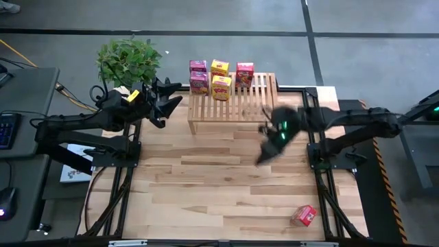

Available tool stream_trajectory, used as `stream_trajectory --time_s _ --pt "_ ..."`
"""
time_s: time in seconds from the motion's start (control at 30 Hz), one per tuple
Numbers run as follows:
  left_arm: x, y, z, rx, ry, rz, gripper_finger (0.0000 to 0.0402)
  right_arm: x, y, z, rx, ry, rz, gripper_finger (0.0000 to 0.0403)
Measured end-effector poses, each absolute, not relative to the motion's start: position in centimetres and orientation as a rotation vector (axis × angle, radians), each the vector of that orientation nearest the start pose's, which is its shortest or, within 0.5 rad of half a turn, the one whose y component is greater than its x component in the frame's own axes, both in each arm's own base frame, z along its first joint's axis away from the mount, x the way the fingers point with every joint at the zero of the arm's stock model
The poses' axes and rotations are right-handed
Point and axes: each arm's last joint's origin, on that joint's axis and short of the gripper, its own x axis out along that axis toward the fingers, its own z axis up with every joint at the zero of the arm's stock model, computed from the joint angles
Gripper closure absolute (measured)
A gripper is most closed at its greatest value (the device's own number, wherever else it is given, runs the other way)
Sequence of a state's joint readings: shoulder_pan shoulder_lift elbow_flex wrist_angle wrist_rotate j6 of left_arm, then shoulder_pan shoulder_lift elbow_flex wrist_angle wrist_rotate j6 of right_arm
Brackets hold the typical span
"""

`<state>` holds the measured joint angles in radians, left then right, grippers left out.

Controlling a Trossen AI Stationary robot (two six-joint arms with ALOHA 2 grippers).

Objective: Stack cereal on shelf
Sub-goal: Put the red cereal box aligned with the other red cereal box on the shelf

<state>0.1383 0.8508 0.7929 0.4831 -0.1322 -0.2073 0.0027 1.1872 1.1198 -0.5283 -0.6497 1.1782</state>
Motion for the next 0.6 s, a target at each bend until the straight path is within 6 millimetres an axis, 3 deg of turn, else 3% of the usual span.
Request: stream_trajectory --time_s 0.2,0.3,0.47,0.6 --pt "18.0 2.9 38.7 -0.202 -0.450 0.222 0.0133 19.4 8.0 31.0 1.298 1.497 -0.144 0.0125" --pt "18.1 2.9 38.7 -0.204 -0.450 0.232 0.0133 16.9 10.4 30.4 1.199 1.661 -0.292 0.0125" --pt "18.0 3.0 38.7 -0.207 -0.454 0.249 0.0133 14.2 13.3 30.1 0.988 1.651 -0.330 0.0125" --pt "18.0 3.0 38.7 -0.208 -0.456 0.255 0.0133 13.2 15.9 30.4 0.800 1.465 -0.115 0.0125"
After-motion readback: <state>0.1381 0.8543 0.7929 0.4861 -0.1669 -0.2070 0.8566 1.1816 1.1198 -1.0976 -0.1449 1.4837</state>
